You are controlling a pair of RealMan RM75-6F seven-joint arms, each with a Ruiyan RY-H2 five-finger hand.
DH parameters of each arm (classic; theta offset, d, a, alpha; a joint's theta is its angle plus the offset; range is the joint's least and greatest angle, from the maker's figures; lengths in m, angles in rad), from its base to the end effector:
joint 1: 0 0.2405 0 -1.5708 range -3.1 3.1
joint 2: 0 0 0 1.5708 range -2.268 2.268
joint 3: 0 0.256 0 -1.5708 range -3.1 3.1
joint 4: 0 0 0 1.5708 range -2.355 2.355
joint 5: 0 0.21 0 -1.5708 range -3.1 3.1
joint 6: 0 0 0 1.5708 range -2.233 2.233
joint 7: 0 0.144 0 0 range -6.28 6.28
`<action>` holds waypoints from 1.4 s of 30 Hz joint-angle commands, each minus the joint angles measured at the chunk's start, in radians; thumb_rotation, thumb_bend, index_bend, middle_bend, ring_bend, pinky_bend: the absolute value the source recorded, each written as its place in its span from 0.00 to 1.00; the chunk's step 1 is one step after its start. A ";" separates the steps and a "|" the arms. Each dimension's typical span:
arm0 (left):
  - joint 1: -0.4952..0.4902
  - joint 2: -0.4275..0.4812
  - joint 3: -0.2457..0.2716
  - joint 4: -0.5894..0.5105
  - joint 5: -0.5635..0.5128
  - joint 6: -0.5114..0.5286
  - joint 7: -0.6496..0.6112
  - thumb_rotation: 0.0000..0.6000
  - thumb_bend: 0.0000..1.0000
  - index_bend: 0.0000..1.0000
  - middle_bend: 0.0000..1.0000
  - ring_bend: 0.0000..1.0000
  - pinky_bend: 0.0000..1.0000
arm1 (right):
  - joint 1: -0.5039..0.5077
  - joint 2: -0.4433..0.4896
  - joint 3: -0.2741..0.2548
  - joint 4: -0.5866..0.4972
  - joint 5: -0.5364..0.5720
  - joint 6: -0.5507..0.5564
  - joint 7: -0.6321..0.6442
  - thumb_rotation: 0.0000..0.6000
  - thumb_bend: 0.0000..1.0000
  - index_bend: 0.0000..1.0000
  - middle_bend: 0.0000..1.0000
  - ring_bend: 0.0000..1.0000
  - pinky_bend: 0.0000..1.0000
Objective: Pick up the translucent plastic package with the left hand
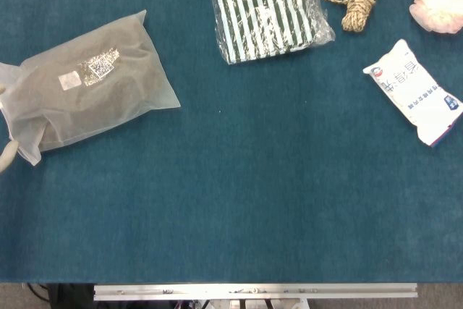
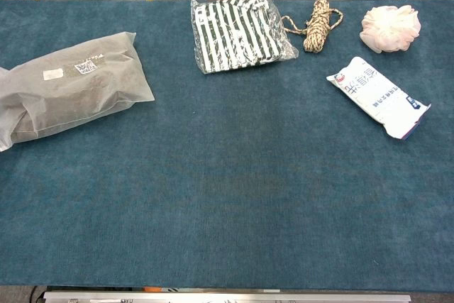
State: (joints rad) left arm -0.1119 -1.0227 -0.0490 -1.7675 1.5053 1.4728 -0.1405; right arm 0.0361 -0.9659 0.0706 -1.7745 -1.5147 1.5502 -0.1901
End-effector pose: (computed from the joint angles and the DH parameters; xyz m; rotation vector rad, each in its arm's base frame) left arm -0.2816 0.1863 0.1729 -1.3504 -1.0490 -1.0749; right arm -0.2892 -0.1688 0.2020 1.3845 -0.7261 0.7959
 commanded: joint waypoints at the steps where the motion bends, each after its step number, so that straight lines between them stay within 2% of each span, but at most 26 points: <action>1: -0.001 -0.001 0.001 0.001 0.000 -0.002 0.002 1.00 0.25 0.22 0.13 0.04 0.17 | 0.000 0.000 0.000 0.000 0.000 0.000 0.000 1.00 0.22 0.31 0.39 0.36 0.60; 6: -0.005 0.002 0.004 0.003 0.002 -0.015 0.004 1.00 0.25 0.22 0.13 0.04 0.17 | -0.002 0.003 0.005 -0.001 0.000 0.008 0.004 1.00 0.22 0.31 0.39 0.36 0.60; 13: -0.033 0.027 0.025 -0.004 0.022 -0.079 0.013 1.00 0.25 0.20 0.11 0.04 0.17 | 0.001 0.030 0.054 -0.017 0.019 0.055 -0.013 1.00 0.22 0.31 0.39 0.36 0.60; 21: -0.119 0.041 0.055 -0.032 0.018 -0.264 0.100 1.00 0.25 0.03 0.01 0.00 0.17 | 0.010 0.064 0.079 -0.052 0.037 0.057 -0.021 1.00 0.22 0.31 0.39 0.36 0.60; 24: -0.153 0.010 0.052 -0.030 -0.014 -0.325 0.167 1.00 0.23 0.00 0.00 0.00 0.16 | 0.009 0.066 0.074 -0.055 0.040 0.048 -0.020 1.00 0.22 0.31 0.39 0.36 0.60; 29: -0.203 -0.057 0.037 -0.018 -0.085 -0.404 0.277 1.00 0.21 0.00 0.00 0.00 0.09 | 0.003 0.073 0.068 -0.058 0.049 0.044 -0.015 1.00 0.22 0.31 0.39 0.36 0.60; 42: -0.274 -0.248 0.007 0.063 -0.290 -0.455 0.552 1.00 0.21 0.00 0.00 0.00 0.03 | -0.007 0.078 0.059 -0.045 0.067 0.037 -0.008 1.00 0.22 0.31 0.39 0.36 0.60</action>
State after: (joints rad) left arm -0.3674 -1.2404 -0.0335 -1.7237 1.2561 1.0332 0.3773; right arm 0.0293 -0.8887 0.1303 -1.8194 -1.4477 1.5874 -0.1986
